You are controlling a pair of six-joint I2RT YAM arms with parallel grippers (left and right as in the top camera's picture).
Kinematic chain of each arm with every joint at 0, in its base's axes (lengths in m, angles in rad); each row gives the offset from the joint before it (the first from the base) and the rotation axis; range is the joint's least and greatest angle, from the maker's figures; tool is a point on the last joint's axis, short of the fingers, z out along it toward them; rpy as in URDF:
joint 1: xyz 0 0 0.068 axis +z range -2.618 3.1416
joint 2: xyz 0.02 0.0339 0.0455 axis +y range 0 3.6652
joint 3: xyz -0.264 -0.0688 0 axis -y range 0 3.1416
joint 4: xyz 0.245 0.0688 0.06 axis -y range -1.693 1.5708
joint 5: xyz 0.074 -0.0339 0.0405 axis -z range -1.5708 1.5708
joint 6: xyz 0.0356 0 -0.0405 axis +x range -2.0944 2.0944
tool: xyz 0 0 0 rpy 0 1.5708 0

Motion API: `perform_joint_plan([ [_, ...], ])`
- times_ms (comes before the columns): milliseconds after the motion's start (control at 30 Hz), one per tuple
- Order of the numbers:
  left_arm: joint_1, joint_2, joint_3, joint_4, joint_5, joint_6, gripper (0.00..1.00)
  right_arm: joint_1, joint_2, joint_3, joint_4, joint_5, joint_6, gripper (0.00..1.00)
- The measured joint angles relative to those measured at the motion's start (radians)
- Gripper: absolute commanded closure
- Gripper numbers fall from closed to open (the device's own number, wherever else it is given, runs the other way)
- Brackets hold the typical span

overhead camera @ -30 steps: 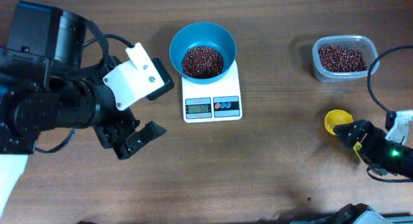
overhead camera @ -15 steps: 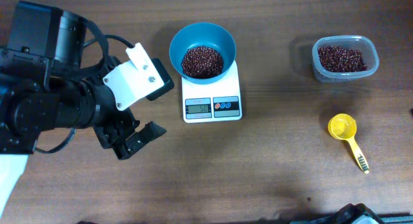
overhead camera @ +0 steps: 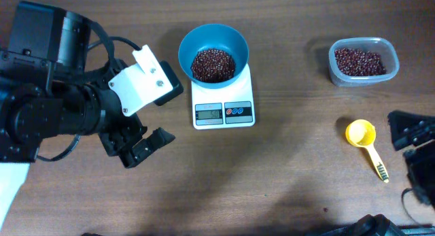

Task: Scoop item into bowl and weigh 50g on scale
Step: 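Lower the scoop to the table and open the right gripper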

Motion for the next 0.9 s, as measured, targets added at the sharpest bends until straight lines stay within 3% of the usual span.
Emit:
perform_joint_plan([
  [33,0.0,0.0,0.0,-0.001,0.0,0.0,0.01,0.0,-0.001,0.0,-0.075,0.003,-0.005,0.01],
  [133,0.0,0.0,0.0,0.0,0.0,0.0,0.01,0.011,-0.001,0.0,-0.094,0.004,-0.069,0.01],
  [200,0.0,0.0,0.0,0.0,0.0,0.0,0.01,0.12,-0.005,0.0,-0.05,0.024,-0.11,0.01],
  [300,0.0,0.0,0.0,0.0,0.0,0.0,0.01,0.316,-0.094,-0.006,0.189,0.129,-0.121,0.01],
  [433,0.0,0.0,0.0,0.0,0.0,0.0,0.01,0.488,-0.277,-0.052,0.284,0.241,-0.121,0.01],
  [500,0.0,0.0,-0.001,0.0,0.0,0.0,0.01,0.523,-0.378,-0.246,0.551,0.271,-0.123,0.01],
  [567,0.0,0.0,-0.001,-0.001,0.0,0.0,0.01,0.537,-0.396,-0.332,0.668,0.278,-0.125,0.01],
  [633,0.0,0.0,-0.001,0.0,0.0,0.0,0.01,0.592,-0.404,-0.491,0.925,0.277,-0.125,0.01],
  [900,0.0,0.0,-0.001,0.0,0.0,0.0,0.01,0.859,-0.404,-0.578,1.061,0.418,-0.198,0.01],
])
